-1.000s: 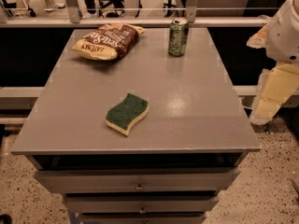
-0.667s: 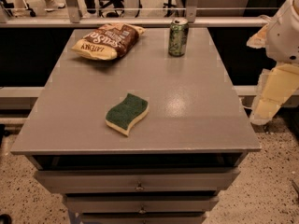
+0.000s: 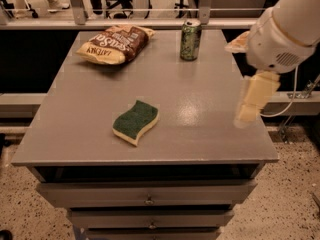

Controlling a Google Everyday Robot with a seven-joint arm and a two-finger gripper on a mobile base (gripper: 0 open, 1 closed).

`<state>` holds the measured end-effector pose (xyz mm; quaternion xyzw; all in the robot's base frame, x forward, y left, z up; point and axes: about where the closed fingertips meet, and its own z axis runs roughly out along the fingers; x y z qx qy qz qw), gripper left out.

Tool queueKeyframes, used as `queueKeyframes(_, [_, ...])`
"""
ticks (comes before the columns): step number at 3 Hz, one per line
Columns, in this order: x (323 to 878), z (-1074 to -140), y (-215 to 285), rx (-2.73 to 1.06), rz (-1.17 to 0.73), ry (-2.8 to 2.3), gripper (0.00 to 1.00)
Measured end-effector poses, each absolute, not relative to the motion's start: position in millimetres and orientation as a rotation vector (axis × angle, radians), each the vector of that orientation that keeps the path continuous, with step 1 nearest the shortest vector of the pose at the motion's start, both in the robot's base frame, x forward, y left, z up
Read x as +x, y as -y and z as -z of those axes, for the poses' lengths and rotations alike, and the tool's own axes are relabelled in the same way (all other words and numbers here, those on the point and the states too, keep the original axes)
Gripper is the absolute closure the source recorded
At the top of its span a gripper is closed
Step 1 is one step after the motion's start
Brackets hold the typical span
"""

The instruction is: Move sponge near brown chip bag

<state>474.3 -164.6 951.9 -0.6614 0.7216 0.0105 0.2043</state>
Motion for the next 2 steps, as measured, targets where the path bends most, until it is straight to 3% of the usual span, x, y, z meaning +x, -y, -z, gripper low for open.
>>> queueKeyframes(2, [502.0, -914.5, 75.4, -1.999, -0.196, -1.723, 0.00])
